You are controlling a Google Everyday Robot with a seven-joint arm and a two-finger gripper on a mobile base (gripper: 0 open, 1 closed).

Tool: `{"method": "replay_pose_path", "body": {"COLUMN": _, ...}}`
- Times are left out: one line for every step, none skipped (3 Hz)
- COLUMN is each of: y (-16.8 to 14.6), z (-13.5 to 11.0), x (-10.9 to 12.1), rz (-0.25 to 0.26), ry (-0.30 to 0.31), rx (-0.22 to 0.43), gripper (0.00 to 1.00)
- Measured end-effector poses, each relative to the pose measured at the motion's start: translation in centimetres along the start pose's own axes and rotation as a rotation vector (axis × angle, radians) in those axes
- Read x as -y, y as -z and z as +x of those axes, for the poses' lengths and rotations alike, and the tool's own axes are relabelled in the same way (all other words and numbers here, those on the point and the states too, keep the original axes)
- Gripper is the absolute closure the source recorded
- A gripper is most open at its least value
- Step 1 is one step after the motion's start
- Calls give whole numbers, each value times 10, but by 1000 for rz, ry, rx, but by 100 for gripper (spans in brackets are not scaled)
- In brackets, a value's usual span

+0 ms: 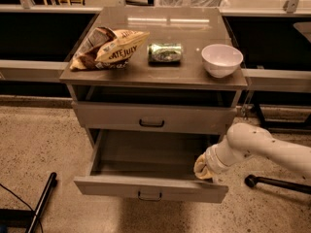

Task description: Open middle drawer

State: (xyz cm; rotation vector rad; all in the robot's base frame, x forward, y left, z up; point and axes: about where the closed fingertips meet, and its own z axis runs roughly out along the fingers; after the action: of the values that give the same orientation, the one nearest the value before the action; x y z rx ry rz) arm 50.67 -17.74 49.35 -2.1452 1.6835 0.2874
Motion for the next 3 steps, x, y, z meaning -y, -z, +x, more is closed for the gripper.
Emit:
{"method": "replay_pose_path", "body": {"y": -23, "z": 17, "x": 27, "rz": 30, "ry": -41, "rx": -38, "gripper": 96}}
{"method": "replay_pose_path", "body": {"y": -52, "z": 33, "x": 51, "rz": 73, "ry": -118, "rx": -70, "gripper": 100}}
{"method": "replay_pose_path", "body": {"y": -82, "z": 34, "x": 50, "rz": 30, "ry": -178, "rx": -82, "gripper": 100}}
